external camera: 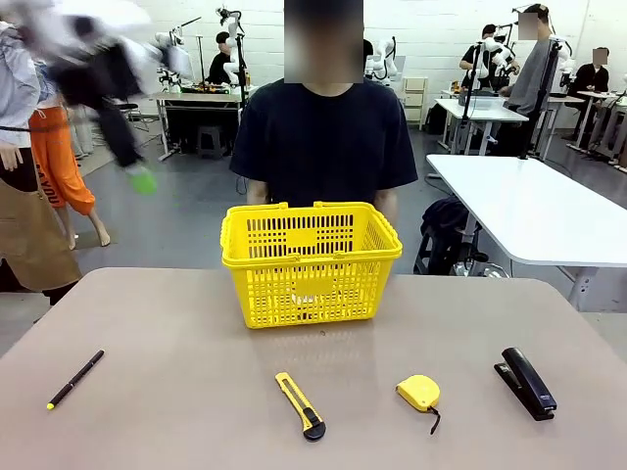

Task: Place the items the person wants into the basket.
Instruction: Pick up the item the person points to and place it in the Market Basket.

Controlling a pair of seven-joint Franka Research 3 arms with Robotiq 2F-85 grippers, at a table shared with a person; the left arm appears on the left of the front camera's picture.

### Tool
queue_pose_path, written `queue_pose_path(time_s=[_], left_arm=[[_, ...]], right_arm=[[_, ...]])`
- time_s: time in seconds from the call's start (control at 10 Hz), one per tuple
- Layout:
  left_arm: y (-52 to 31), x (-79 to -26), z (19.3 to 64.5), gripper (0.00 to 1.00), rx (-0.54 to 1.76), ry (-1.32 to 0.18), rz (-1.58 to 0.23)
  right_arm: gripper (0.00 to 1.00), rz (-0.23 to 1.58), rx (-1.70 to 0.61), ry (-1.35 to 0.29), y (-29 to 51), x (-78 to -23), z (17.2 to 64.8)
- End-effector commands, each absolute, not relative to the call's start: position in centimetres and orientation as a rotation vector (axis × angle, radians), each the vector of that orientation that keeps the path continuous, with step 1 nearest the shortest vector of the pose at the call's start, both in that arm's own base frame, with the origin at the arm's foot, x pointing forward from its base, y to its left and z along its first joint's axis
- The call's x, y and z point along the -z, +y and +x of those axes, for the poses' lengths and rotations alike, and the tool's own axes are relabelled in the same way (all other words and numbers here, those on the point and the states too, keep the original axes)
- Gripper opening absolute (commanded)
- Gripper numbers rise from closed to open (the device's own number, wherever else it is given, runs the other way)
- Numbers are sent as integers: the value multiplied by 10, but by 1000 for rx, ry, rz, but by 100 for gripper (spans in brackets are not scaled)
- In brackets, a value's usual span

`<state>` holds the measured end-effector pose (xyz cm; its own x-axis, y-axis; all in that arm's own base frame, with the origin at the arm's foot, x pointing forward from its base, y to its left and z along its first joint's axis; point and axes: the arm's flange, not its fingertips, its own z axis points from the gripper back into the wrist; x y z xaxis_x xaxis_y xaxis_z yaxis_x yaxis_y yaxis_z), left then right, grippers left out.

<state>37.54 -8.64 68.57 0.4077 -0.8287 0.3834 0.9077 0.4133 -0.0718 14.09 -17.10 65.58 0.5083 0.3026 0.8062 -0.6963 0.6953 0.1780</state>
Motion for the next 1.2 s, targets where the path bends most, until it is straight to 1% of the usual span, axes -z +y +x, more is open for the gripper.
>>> queue_pose_path(time_s=[0.0, 0.1, 0.4, 0.6, 0.7, 1.1], left_arm=[[-2, -701, 345, 100, 1138, -370, -462], [32, -702, 331, 100, 1116, -408, -526], [89, -697, 283, 100, 896, -574, -467], [110, -687, 269, 100, 766, -692, -474], [120, -680, 261, 100, 729, -722, -493], [129, -679, 261, 100, 701, -674, -492]], right_arm=[[100, 532, -641, -837, -170, -655, 141], [100, 532, -641, -837, -170, -655, 141], [100, 532, -641, -837, -170, -655, 141], [100, 532, -641, -837, -170, -655, 141], [100, 532, -641, -837, -170, -655, 141], [100, 532, -641, -837, -170, -655, 141]])
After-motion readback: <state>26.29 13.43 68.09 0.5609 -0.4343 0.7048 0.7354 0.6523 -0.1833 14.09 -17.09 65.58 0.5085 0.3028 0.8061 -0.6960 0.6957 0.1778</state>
